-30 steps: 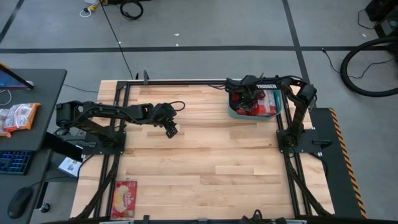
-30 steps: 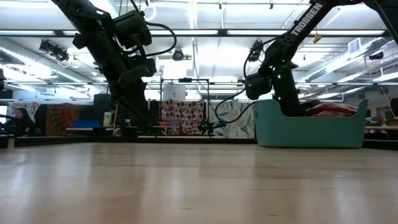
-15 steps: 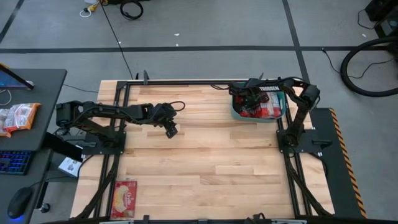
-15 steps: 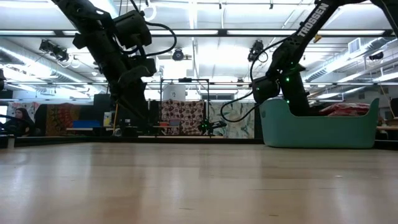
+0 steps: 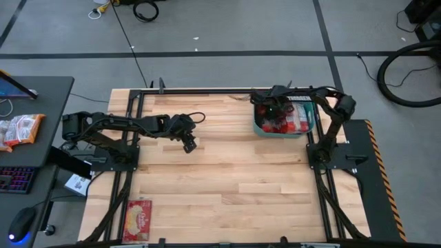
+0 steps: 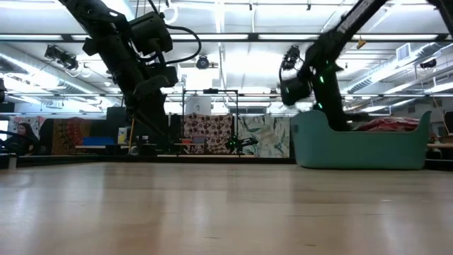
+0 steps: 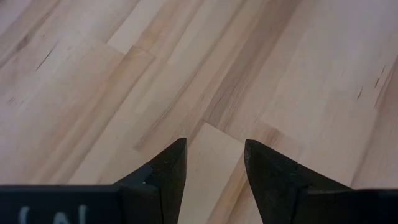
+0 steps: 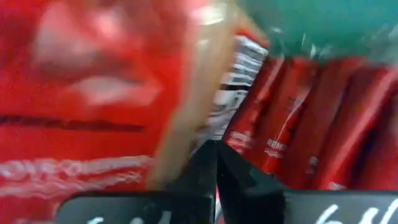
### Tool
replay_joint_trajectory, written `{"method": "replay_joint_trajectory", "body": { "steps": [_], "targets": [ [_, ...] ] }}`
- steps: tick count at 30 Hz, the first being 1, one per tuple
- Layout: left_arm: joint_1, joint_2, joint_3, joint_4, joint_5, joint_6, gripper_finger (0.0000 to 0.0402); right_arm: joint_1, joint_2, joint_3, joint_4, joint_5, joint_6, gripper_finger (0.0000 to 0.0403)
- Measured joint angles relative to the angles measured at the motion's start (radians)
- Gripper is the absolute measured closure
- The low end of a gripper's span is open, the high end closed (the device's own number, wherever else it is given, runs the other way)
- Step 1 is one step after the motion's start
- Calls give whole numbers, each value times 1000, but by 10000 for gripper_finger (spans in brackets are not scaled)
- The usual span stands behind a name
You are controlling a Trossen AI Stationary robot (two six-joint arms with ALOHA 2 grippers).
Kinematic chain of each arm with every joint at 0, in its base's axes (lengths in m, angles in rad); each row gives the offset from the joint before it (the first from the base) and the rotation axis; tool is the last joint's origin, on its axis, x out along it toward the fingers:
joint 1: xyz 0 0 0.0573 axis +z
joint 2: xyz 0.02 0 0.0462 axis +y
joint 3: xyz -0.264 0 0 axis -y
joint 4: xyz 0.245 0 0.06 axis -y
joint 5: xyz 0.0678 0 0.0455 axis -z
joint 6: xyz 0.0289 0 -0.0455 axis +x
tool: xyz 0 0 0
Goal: Sort popcorn bags into baskets
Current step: Adjust the popcorn bags in the bin
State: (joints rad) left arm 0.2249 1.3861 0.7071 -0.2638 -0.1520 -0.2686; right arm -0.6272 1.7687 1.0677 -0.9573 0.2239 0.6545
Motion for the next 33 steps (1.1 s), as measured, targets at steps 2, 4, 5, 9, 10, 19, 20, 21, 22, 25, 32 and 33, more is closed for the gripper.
{"method": "replay_joint_trajectory", "body": {
  "steps": [2,4,5,9,10,19,20,21,22,25,32,33],
  "targets": [
    [0,0,0,0,0,14,235,14,-35,42,10,-8,4,399],
    [0,0,0,-1,0,19,235,26,-60,70,15,-19,8,399],
    [1,0,0,-2,0,20,235,31,-71,80,13,-19,11,400],
    [1,0,0,-4,0,38,235,40,-108,98,5,-18,33,400],
    [1,0,0,-4,0,44,235,40,-109,98,-14,-8,52,400],
    [1,0,0,-3,-5,68,235,50,-21,98,-30,-14,109,311],
    [1,0,0,-3,-5,71,235,55,-6,98,-14,-26,105,295],
    [1,0,0,-3,-5,71,235,59,3,98,-1,-33,105,281],
    [1,0,0,-4,-8,70,235,63,7,98,17,-38,106,267],
    [1,-4,0,-19,-11,55,235,86,12,108,56,-41,130,232],
    [25,-146,0,-116,-28,25,235,105,-56,161,75,-137,150,179],
    [36,-172,1,-118,-30,25,235,105,-66,163,89,-156,151,172]
  ]
}}
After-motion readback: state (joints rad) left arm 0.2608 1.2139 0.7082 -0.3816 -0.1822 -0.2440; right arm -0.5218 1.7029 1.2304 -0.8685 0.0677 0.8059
